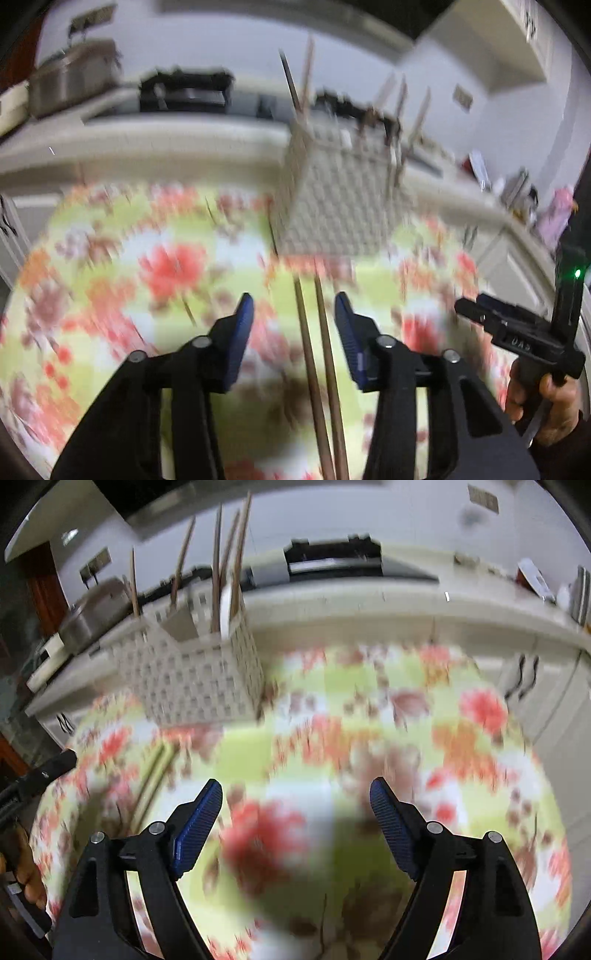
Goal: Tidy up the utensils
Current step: 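Move both tools back down toward the remaining chopsticks, then grasp a chopstick with the left tool while the right tool grasps another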
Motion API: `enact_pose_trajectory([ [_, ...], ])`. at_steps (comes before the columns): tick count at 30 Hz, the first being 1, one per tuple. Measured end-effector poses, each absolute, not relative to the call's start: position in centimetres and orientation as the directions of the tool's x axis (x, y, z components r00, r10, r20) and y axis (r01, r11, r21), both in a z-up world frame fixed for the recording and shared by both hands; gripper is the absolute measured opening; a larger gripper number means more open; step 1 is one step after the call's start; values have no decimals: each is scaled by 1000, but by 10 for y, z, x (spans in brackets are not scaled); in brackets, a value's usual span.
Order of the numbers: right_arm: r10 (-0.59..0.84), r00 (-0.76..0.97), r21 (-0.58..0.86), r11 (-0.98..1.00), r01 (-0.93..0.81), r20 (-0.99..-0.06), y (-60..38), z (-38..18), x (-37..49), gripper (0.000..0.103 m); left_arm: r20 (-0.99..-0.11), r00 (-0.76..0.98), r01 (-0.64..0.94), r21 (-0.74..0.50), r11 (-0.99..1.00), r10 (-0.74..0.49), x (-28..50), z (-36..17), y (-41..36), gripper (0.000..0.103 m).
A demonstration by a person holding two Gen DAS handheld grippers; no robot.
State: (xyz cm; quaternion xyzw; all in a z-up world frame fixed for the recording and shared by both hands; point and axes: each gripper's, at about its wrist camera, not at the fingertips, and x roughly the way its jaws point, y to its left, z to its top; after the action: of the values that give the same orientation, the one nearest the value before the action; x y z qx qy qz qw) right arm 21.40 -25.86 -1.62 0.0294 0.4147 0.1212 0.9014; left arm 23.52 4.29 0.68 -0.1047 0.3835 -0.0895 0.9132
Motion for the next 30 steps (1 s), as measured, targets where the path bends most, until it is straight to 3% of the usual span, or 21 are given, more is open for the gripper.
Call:
enact_pose_trajectory([
  [2, 241, 607, 154, 969, -194, -758, -257, -25, 205, 78, -734, 643, 83, -219, 972, -220, 238, -9, 31, 26],
  [6, 245, 598, 158, 968, -195, -763, -254, -26, 197, 83, -783, 587, 98, -184, 978, -206, 243, -27, 16, 18],
  [15, 268, 564, 217, 963, -156, -781, -253, -28, 195, 84, -826, 547, 119, -85, 989, -137, 261, -45, -6, 14],
  [19, 251, 553, 204, 968, -147, -795, -243, -29, 195, 84, -840, 532, 134, -35, 990, -102, 263, -45, -6, 7],
  [30, 230, 484, 124, 962, -241, -844, -131, -40, 205, 84, -839, 542, 8, -58, 998, -53, 228, -44, 81, 6],
])
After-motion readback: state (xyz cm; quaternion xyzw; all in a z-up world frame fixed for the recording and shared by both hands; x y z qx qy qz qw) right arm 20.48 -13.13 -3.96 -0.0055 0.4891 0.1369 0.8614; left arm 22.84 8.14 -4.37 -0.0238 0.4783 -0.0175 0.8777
